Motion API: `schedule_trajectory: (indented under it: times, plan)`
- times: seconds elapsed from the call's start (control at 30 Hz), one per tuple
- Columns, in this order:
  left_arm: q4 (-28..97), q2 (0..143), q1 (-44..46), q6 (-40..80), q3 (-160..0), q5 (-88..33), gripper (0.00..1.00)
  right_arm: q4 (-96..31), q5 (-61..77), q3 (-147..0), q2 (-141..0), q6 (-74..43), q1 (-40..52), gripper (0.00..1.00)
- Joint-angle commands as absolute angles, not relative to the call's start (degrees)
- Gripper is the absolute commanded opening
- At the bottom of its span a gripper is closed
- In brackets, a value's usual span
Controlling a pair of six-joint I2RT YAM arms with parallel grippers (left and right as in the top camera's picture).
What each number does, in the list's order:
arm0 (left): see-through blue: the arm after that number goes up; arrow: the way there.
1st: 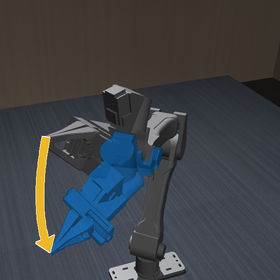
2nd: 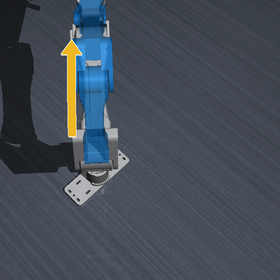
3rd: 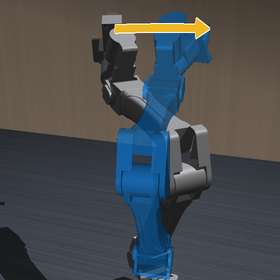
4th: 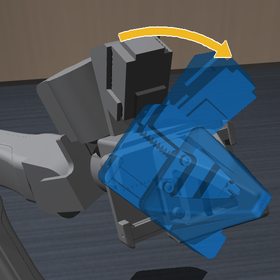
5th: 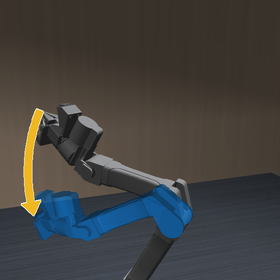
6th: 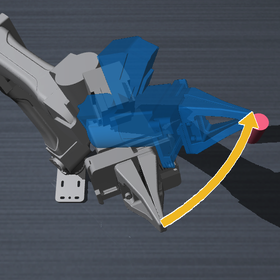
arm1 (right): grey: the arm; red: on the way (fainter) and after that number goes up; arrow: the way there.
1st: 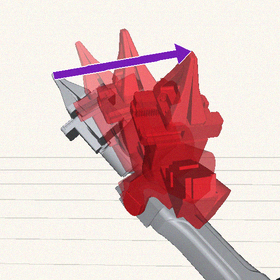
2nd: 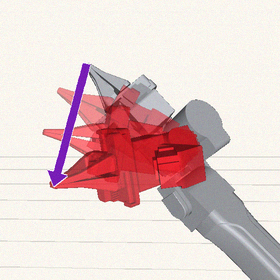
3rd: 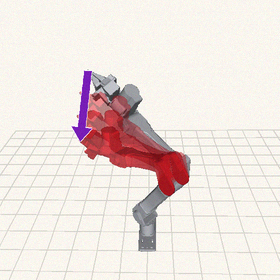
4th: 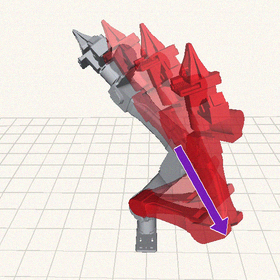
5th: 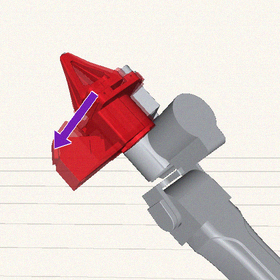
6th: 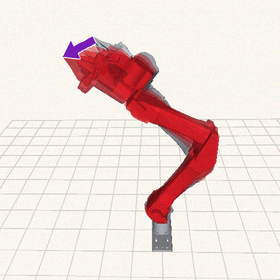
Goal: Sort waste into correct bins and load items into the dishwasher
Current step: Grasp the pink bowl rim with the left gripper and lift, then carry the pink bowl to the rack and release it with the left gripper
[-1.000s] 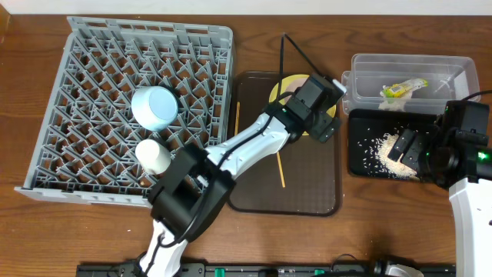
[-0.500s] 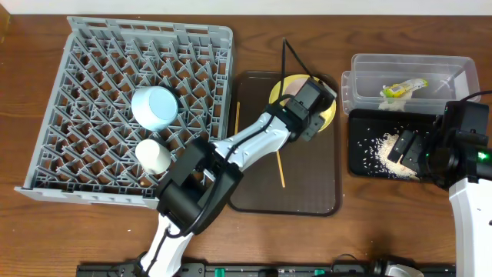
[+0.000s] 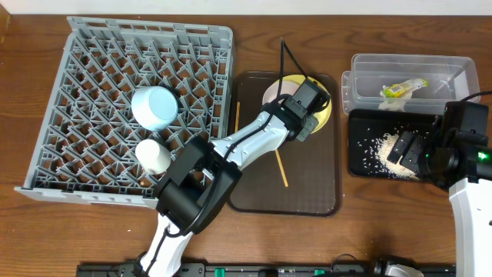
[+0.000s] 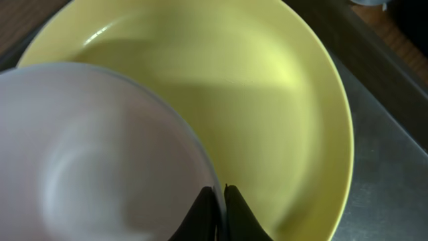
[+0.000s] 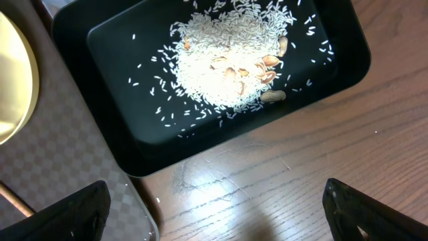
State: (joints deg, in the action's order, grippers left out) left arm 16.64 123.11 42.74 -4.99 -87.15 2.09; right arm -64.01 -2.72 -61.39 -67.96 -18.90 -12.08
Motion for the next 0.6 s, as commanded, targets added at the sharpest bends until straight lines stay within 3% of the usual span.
schedule_trajectory:
  times: [0.0,0.43,0.57]
  plan:
    - [17.47,120.68,42.46,-4.91,-87.39,2.42,0.06,-64.07,-2.5,-61.91,-67.35,-18.35,-12.58,0.99]
    - [26.85,98.89,36.1,-1.17,-87.42,1.74,0.06,-64.05,-2.52,-61.91,-67.35,-18.33,-12.58,0.99]
    - [27.66,95.74,28.77,0.45,-87.42,-9.5,0.06,-64.03,-2.52,-61.91,-67.35,-18.35,-12.58,0.99]
